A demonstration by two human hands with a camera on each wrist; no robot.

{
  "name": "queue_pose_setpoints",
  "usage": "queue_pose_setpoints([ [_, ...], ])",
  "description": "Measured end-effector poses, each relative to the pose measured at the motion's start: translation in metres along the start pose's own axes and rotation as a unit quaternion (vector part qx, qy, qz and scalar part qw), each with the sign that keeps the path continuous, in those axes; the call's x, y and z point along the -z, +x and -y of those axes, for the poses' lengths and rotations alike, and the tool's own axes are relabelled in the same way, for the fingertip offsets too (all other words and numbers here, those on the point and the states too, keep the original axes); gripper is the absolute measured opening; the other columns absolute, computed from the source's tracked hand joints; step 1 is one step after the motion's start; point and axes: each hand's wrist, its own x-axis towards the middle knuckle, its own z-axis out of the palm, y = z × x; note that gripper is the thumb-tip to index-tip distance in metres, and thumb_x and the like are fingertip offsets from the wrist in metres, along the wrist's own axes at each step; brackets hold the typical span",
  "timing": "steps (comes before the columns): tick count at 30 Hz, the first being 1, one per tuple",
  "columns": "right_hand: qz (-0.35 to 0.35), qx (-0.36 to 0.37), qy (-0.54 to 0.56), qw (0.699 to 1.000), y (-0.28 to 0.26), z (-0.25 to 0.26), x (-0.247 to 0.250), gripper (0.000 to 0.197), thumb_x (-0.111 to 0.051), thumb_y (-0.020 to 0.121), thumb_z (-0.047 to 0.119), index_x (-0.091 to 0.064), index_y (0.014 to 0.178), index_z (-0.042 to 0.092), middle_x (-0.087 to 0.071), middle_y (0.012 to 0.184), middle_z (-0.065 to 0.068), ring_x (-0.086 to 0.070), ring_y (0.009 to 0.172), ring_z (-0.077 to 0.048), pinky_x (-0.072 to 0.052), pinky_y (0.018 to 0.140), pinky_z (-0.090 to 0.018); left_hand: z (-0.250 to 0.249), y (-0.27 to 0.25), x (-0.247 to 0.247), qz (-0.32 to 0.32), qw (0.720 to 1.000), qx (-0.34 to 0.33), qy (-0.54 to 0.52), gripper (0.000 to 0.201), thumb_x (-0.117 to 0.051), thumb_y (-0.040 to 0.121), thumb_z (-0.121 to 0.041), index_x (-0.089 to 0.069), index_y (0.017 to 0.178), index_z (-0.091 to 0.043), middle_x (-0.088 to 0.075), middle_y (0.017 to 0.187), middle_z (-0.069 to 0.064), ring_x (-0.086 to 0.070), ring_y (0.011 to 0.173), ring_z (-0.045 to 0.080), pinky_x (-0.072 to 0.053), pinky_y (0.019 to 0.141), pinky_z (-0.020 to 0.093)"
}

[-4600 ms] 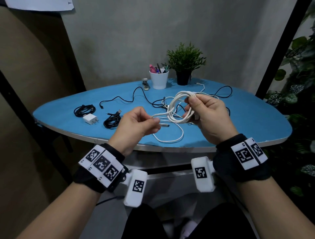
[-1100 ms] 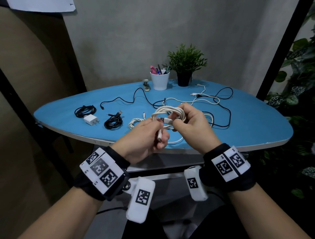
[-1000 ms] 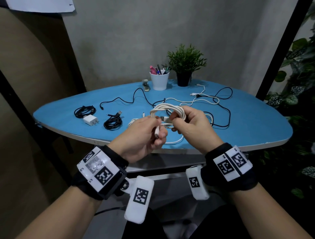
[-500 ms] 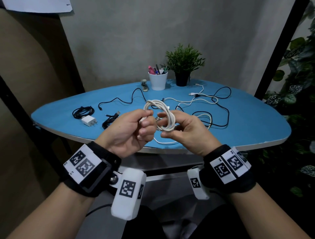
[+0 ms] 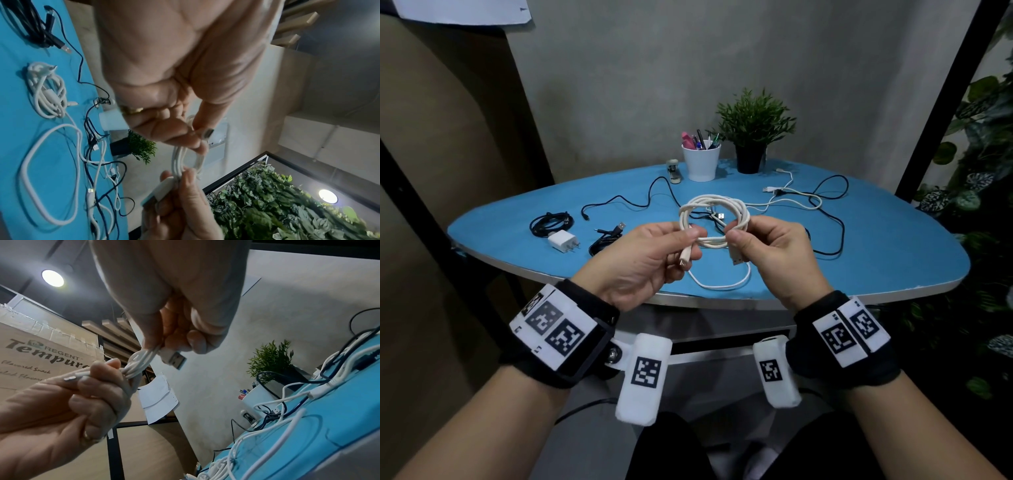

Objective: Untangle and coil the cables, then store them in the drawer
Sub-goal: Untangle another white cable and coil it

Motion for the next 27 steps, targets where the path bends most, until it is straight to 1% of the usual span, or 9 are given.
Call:
queue_pose_setpoints([
  [3,0.006,-0.023,-0.024,0.999,0.003,0.002,0.002,0.013,-0.059,0.088,0.003,-0.065,0.076,0.003,-0.053,0.06,-0.012,-0.047,0.056,-0.019,-0.044,0.053,-0.022,-0.003,0.0,0.003,0.0,1.0,-0.011,-0.023,0.025,-0.063,0.073,-0.021,-0.064,0.094,-0.007,-0.058,0.059,-0.001,-0.047,0.051,0.006,-0.039,0.048,0.013],
  [7,0.027,-0.046,-0.037,0.998,0.008,0.006,0.002,0.016,-0.06,0.089,0.007,-0.065,0.075,0.0,-0.054,0.058,-0.01,-0.044,0.052,-0.015,-0.041,0.049,-0.022,-0.006,0.0,0.007,-0.002,0.999,-0.029,-0.039,0.022,-0.061,0.075,-0.02,-0.064,0.093,-0.007,-0.058,0.057,-0.002,-0.048,0.052,0.005,-0.04,0.048,0.012],
  [10,0.033,-0.061,-0.052,0.996,0.009,0.007,0.003,0.017,-0.061,0.088,0.011,-0.065,0.074,0.002,-0.056,0.055,-0.003,-0.046,0.054,-0.016,-0.039,0.049,-0.02,-0.007,0.0,0.006,-0.003,0.998,-0.064,0.007,0.015,-0.058,0.083,-0.017,-0.062,0.094,-0.008,-0.06,0.058,-0.002,-0.052,0.054,0.005,-0.039,0.05,0.012],
  [14,0.044,-0.076,-0.044,0.995,0.008,0.008,0.006,0.013,-0.062,0.088,0.008,-0.066,0.078,0.0,-0.06,0.063,-0.01,-0.049,0.047,-0.005,-0.04,0.049,-0.015,-0.001,0.002,0.006,-0.012,0.988,-0.109,0.112,0.009,-0.057,0.088,-0.012,-0.063,0.093,-0.012,-0.065,0.062,-0.002,-0.06,0.062,0.006,-0.043,0.056,0.015],
  [17,0.039,-0.073,-0.024,0.996,0.006,0.006,0.009,0.01,-0.062,0.087,0.004,-0.065,0.079,0.0,-0.058,0.063,-0.011,-0.046,0.048,-0.007,-0.038,0.048,-0.015,0.006,0.005,0.005,-0.004,0.984,-0.107,0.145,0.01,-0.059,0.086,-0.005,-0.063,0.096,-0.009,-0.069,0.067,0.001,-0.058,0.056,0.005,-0.044,0.053,0.013],
  [20,0.031,-0.062,-0.022,0.997,0.005,0.005,0.009,0.009,-0.062,0.087,0.003,-0.064,0.08,-0.003,-0.055,0.062,-0.011,-0.044,0.048,-0.008,-0.036,0.046,-0.014,0.01,0.007,0.008,0.019,0.987,-0.089,0.129,0.021,-0.066,0.079,0.0,-0.062,0.098,-0.008,-0.065,0.072,0.008,-0.061,0.06,0.008,-0.048,0.058,0.015],
  [23,0.026,-0.056,-0.033,0.998,0.006,0.003,0.006,0.009,-0.062,0.087,0.005,-0.064,0.078,0.003,-0.057,0.065,-0.01,-0.047,0.05,-0.006,-0.038,0.048,-0.015,0.014,0.009,0.009,0.014,0.987,-0.086,0.136,0.022,-0.067,0.079,0.0,-0.062,0.098,-0.01,-0.062,0.075,0.01,-0.063,0.065,0.01,-0.05,0.062,0.018],
  [25,0.032,-0.052,-0.04,0.997,0.006,0.0,0.003,0.013,-0.061,0.089,0.006,-0.063,0.076,0.01,-0.057,0.064,-0.005,-0.047,0.05,-0.003,-0.038,0.048,-0.013,0.016,0.011,0.008,-0.002,0.986,-0.092,0.14,0.02,-0.065,0.082,0.001,-0.061,0.099,-0.008,-0.062,0.077,0.01,-0.062,0.064,0.008,-0.05,0.062,0.017],
  [27,0.037,-0.054,-0.037,0.997,0.005,-0.003,-0.001,0.015,-0.058,0.09,0.006,-0.061,0.076,0.012,-0.056,0.061,0.001,-0.045,0.048,0.001,-0.036,0.048,-0.011,0.018,0.012,0.006,-0.017,0.984,-0.109,0.137,0.017,-0.063,0.083,0.002,-0.059,0.098,-0.006,-0.062,0.078,0.009,-0.061,0.065,0.007,-0.051,0.064,0.017],
])
